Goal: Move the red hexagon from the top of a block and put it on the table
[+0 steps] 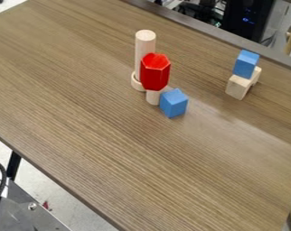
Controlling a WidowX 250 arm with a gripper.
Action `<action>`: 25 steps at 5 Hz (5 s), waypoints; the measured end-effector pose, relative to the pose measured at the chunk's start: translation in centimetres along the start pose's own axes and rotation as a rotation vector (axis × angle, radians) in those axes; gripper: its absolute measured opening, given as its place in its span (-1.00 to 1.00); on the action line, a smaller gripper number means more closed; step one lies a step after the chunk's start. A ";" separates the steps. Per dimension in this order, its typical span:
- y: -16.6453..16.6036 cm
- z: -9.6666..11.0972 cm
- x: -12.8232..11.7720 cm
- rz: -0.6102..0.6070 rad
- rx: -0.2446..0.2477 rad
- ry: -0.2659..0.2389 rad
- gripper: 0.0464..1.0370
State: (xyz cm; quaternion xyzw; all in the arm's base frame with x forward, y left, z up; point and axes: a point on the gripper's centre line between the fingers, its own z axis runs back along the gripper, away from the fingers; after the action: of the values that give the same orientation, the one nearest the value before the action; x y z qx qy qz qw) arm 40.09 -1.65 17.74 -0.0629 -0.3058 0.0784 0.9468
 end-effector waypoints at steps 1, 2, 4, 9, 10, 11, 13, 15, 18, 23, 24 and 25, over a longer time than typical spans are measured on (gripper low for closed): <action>0.2 -1.1 -0.9 0.003 0.007 0.038 0.93; 1.1 -1.2 -1.4 0.028 0.054 0.068 0.93; 2.5 0.5 -2.9 0.233 0.148 0.138 0.93; 4.6 2.6 -6.7 0.362 0.330 0.250 0.93; 5.4 1.9 -7.2 0.407 0.330 0.254 0.93; 5.8 0.7 -8.3 0.414 0.331 0.271 0.93; 6.2 0.1 -9.2 0.470 0.340 0.266 0.93; 6.7 -0.9 -9.9 0.530 0.386 0.284 0.93; 7.1 -2.4 -9.9 0.562 0.432 0.296 0.93; 7.2 -1.9 -9.7 0.691 0.440 0.350 0.23; 6.4 -1.3 -9.3 0.692 0.401 0.374 0.22; 5.1 0.3 -7.8 0.650 0.316 0.366 0.22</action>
State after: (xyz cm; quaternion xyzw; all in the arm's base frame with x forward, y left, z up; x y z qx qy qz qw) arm 33.14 1.92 12.71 -0.0232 -0.0806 0.4072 0.9095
